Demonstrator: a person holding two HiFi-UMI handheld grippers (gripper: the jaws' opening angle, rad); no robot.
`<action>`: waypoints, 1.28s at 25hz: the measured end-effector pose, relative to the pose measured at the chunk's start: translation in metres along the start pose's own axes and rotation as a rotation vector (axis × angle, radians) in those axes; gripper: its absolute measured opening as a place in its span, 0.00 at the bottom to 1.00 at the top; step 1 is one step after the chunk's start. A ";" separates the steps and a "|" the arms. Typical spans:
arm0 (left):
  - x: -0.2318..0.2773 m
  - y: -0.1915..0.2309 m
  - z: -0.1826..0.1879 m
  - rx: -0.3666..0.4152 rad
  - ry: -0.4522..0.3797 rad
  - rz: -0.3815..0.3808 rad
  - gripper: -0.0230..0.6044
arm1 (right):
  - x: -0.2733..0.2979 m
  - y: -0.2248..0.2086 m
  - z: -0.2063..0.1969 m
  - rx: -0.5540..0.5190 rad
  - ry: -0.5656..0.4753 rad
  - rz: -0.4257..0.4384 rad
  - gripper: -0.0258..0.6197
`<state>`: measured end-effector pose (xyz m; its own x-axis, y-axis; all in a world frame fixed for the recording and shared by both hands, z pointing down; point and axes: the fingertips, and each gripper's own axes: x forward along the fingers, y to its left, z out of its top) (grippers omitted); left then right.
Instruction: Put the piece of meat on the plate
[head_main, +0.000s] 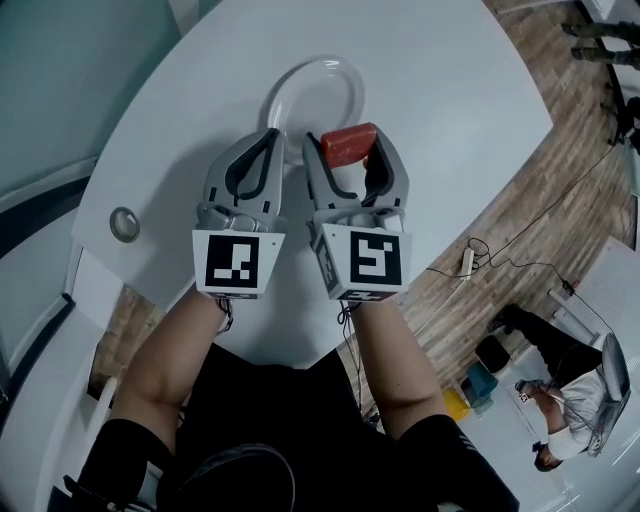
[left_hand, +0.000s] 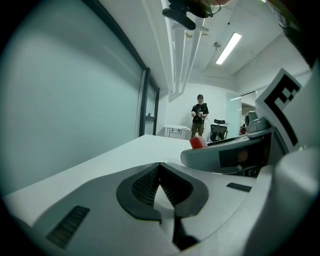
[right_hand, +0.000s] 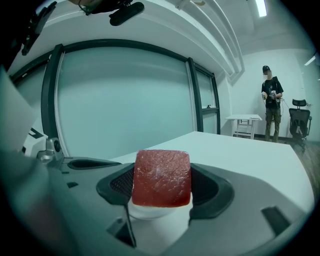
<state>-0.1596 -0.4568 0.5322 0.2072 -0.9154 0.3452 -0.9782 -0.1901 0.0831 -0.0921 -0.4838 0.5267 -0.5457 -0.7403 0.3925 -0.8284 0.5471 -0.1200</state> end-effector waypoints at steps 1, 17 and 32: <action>0.001 0.001 -0.001 -0.001 0.002 0.001 0.04 | 0.001 0.000 -0.001 -0.003 0.002 0.001 0.52; 0.015 0.010 -0.010 0.002 0.014 0.013 0.04 | 0.030 0.004 -0.017 -0.068 0.091 0.036 0.53; 0.021 0.017 -0.014 -0.018 0.033 0.023 0.04 | 0.050 0.008 -0.030 -0.131 0.220 0.054 0.53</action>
<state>-0.1714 -0.4740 0.5535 0.1853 -0.9072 0.3778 -0.9825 -0.1626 0.0914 -0.1224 -0.5043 0.5730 -0.5361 -0.6139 0.5795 -0.7679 0.6397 -0.0327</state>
